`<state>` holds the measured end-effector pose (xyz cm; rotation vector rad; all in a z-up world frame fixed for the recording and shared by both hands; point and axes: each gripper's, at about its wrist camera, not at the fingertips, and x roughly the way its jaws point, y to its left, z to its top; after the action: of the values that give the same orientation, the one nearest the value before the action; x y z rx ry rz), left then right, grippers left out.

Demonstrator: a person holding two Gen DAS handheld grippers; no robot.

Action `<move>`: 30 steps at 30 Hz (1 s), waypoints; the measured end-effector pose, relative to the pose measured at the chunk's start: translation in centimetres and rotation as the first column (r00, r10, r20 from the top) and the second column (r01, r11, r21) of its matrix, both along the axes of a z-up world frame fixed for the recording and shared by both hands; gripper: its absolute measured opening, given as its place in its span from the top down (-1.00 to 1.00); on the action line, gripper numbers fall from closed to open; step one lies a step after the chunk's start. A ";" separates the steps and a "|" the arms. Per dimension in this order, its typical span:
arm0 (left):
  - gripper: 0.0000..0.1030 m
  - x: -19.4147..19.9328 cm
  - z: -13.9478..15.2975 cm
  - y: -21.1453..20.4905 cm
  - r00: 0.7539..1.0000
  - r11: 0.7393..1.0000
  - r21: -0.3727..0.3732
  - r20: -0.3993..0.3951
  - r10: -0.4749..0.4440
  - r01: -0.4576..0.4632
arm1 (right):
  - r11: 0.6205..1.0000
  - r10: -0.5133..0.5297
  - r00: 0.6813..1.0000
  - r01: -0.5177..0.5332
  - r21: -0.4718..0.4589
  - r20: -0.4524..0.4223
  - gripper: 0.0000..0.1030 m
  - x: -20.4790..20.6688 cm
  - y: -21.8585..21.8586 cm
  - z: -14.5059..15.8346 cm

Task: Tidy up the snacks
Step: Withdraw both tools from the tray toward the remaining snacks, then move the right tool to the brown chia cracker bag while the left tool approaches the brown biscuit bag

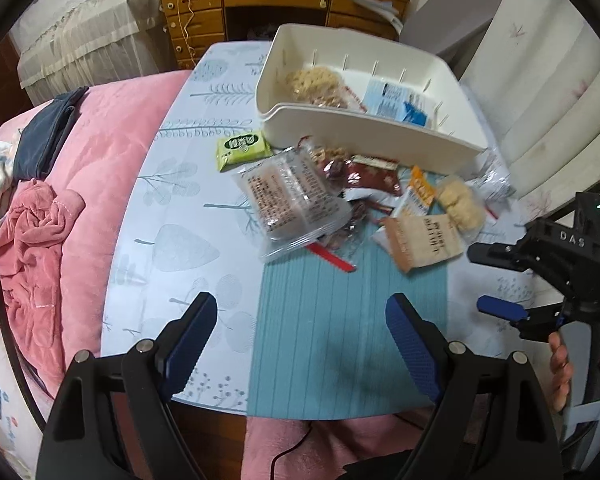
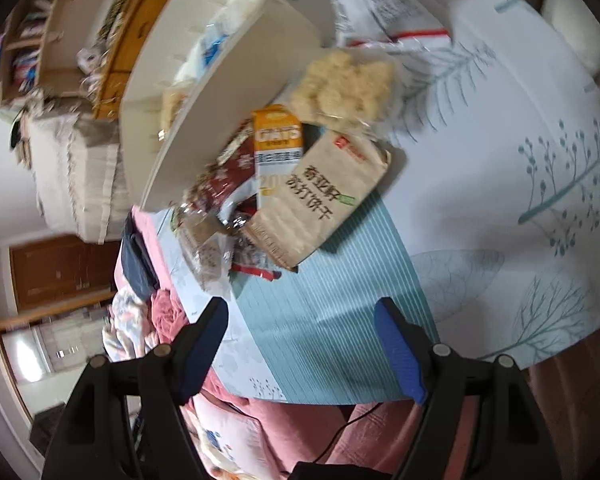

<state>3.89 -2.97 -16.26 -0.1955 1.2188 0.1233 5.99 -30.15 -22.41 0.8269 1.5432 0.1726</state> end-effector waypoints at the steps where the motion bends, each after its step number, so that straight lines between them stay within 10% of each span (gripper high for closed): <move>1: -0.66 0.2 -0.3 0.3 1.000 1.000 0.001 -0.009 -0.006 0.006 | 1.000 -0.020 1.000 0.019 -0.012 -0.016 -0.48 0.1 0.1 -0.3; 12: -0.77 6.0 -3.0 3.5 0.972 0.977 -0.002 -0.106 -0.211 0.212 | 0.949 -0.313 0.939 0.304 -0.078 -0.143 -0.48 0.0 0.8 -3.0; 20: -0.79 10.9 -5.9 3.6 0.896 0.907 -0.014 -0.147 -0.419 0.422 | 0.845 -0.532 0.833 0.511 -0.157 -0.151 -0.48 -0.1 1.6 -4.0; 30: -0.79 15.6 -9.9 3.0 0.803 0.820 -0.114 -0.167 -0.572 0.561 | 0.781 -0.605 0.787 0.558 -0.281 -0.120 -0.48 1.7 2.9 -4.5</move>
<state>19.46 0.01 -26.15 0.1431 1.4306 -0.4317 7.65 -27.26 -26.89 1.1222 1.3848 -0.5627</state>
